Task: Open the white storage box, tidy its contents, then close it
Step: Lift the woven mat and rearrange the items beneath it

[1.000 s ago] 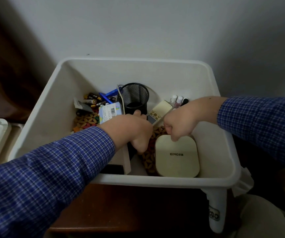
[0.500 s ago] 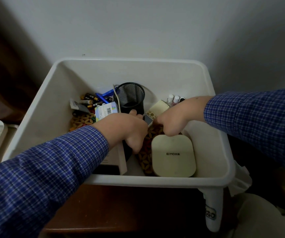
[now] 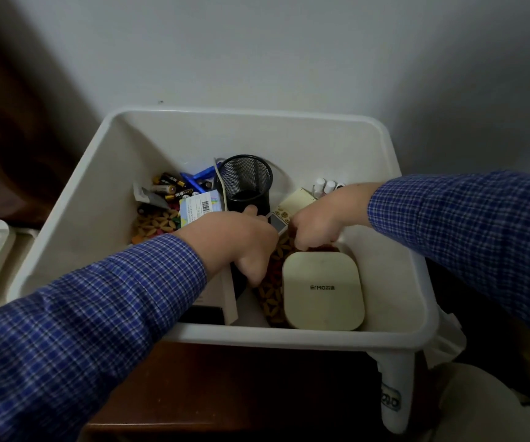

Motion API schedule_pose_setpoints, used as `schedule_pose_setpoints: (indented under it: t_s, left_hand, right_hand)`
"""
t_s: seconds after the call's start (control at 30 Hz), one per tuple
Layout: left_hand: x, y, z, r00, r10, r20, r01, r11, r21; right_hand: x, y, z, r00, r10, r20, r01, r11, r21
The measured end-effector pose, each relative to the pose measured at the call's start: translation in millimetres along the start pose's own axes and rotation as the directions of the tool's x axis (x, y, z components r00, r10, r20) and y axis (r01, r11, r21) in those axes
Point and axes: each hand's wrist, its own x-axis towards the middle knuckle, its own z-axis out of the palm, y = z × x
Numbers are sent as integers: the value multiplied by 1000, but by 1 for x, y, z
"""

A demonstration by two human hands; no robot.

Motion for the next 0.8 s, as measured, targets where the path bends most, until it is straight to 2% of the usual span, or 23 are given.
schedule_pose_setpoints:
  t_s: [0.1, 0.33, 0.4, 0.53, 0.63, 0.8]
  left_hand:
    - [0, -1, 1, 1000, 3, -7, -3, 1000, -12]
    - [1, -2, 2, 1000, 15, -10, -15, 1000, -3]
    - [2, -2, 2, 1000, 17, -8, -17, 1000, 7]
    - [2, -1, 2, 1000, 14, 4, -14, 1000, 4]
    - [2, -2, 3, 1000, 13, 11, -13, 1000, -8]
    - [1, -3, 3, 999, 33, 0, -33, 999, -28]
  right_hand:
    - [1, -1, -1, 1000, 28, 14, -28, 1000, 1]
    - [7, 1, 1, 998, 44, 54, -51, 990, 129]
    - [7, 1, 3, 998, 41, 57, -47, 993, 111]
    - [7, 1, 9, 999, -4, -31, 6, 998, 60]
    - [3, 2, 6, 1000, 8, 11, -8, 1000, -24]
    - [-3, 2, 5, 1000, -28, -1, 28, 997, -67]
